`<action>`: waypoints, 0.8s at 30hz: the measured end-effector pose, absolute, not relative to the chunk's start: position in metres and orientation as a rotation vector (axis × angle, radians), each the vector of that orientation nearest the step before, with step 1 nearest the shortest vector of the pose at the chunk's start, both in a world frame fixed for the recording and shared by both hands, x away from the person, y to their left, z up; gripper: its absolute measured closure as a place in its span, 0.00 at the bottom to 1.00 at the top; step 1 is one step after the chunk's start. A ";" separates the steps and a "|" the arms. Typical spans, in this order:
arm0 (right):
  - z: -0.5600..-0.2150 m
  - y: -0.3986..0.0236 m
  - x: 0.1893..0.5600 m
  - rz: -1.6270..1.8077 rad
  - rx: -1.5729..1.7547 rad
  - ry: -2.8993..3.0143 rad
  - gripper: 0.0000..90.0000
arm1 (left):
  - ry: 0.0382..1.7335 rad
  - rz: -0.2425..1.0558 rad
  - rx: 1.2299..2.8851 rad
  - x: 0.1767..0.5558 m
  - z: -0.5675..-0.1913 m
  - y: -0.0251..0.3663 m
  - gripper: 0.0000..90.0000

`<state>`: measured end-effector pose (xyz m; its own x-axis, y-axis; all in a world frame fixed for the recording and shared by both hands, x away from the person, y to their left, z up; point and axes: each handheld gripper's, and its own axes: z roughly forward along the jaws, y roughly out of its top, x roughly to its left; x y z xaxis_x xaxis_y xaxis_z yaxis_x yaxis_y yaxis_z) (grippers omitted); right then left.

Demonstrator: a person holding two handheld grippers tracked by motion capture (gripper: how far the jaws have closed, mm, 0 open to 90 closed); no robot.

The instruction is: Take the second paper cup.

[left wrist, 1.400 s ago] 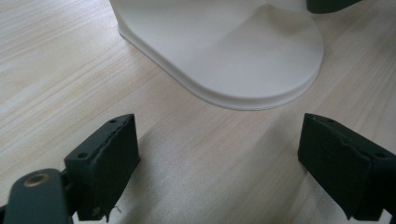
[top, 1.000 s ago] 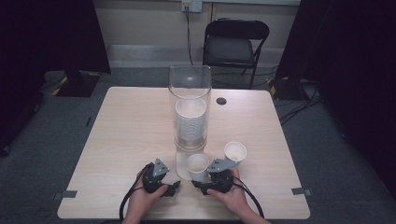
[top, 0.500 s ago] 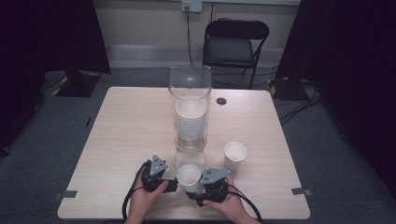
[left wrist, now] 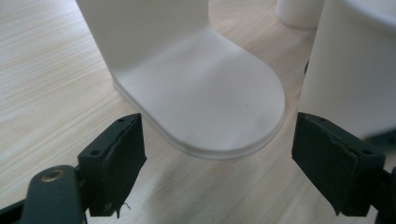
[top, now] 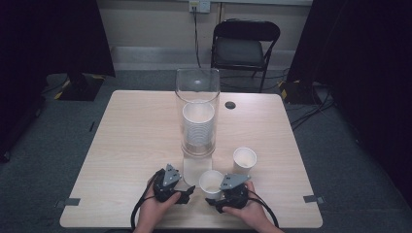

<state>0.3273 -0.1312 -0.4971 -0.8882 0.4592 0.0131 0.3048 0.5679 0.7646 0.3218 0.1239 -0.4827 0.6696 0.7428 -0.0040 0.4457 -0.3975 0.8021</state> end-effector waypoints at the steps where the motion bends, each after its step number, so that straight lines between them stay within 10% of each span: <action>1: -0.497 -0.138 0.329 1.205 0.652 2.605 0.36 | 0.917 0.461 2.064 0.322 -0.483 0.126 0.19; 24: -0.497 -0.192 0.381 1.073 0.899 2.486 0.27 | 0.947 0.424 2.157 0.326 -0.496 0.134 0.19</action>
<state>0.3807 -0.1924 -0.4972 -0.7641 0.6449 -0.0162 0.4306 0.5285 0.7316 0.3263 0.1340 -0.4958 0.6745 0.7382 0.0074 0.4975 -0.4619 0.7343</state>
